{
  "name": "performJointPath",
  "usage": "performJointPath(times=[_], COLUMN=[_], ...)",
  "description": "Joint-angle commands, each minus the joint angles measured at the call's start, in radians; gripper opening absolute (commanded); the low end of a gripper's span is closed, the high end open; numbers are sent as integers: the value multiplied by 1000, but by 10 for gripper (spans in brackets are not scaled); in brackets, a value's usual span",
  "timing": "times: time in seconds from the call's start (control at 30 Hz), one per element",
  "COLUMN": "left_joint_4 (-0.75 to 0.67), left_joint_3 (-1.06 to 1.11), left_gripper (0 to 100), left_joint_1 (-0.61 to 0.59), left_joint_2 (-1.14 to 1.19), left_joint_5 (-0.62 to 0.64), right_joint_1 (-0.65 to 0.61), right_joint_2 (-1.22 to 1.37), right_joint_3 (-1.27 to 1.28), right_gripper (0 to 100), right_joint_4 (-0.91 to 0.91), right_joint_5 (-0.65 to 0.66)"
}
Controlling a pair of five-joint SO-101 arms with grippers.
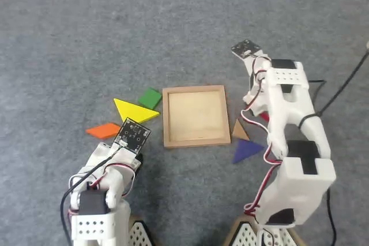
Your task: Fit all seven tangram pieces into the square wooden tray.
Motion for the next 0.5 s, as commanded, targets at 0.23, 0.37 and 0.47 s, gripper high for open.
performJointPath(times=[0.23, 0.37, 0.47], left_joint_4=[5, 5, 5], left_joint_3=[-5, -5, -5], left_gripper=[209, 209, 209], left_joint_1=[0, 0, 0], left_joint_2=[-6, -6, -6], left_joint_5=[6, 6, 6], right_joint_1=[93, 93, 93], right_joint_2=[-47, -47, -59], right_joint_3=[-18, -17, -25], right_gripper=[14, 7, 7], right_joint_4=[5, 15, 39], right_joint_5=[57, 63, 57])
